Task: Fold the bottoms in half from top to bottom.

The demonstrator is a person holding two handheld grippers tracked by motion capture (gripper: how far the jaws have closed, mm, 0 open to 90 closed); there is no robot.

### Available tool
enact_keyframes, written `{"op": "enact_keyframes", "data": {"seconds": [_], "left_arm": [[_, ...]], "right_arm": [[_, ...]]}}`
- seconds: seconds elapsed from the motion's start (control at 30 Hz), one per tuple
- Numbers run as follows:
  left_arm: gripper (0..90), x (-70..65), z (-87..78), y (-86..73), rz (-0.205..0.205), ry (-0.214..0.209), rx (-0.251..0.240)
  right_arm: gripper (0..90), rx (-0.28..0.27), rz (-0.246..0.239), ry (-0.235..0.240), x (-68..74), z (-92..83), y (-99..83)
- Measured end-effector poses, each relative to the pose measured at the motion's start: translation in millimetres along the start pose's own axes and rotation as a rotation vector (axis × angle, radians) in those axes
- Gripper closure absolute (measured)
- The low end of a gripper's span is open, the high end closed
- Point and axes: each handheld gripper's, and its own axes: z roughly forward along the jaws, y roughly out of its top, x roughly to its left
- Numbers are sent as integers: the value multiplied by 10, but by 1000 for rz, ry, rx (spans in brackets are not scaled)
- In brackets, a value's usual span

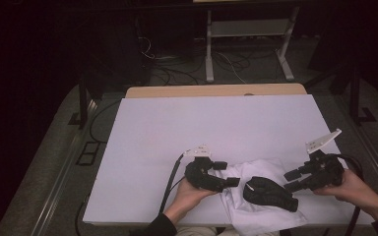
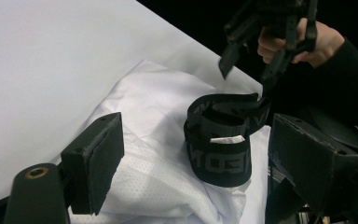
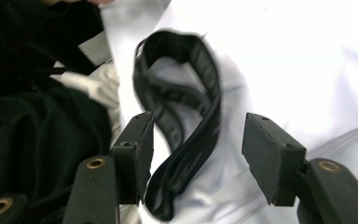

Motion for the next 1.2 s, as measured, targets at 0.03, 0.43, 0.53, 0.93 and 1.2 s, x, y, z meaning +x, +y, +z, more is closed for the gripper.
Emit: {"op": "enact_keyframes", "data": {"seconds": [0.03, 0.43, 0.53, 0.93, 1.2], "left_arm": [[173, 1, 0, 0, -2, 1, -2], [173, 11, -8, -2, -6, 4, -6], [173, 10, -2, -4, -6, 4, -6], [173, 10, 7, -6, -6, 4, -7], [172, 27, 11, -11, -8, 7, -5]], "right_arm": [[423, -3, 3, -9, -18, 1, 29], [482, -24, 43, -29, -222, 108, 270], [502, -22, 48, -30, -245, 137, 308], [658, 8, 70, -22, -346, 299, 393], [840, 68, 64, -18, -357, 433, 413]]}}
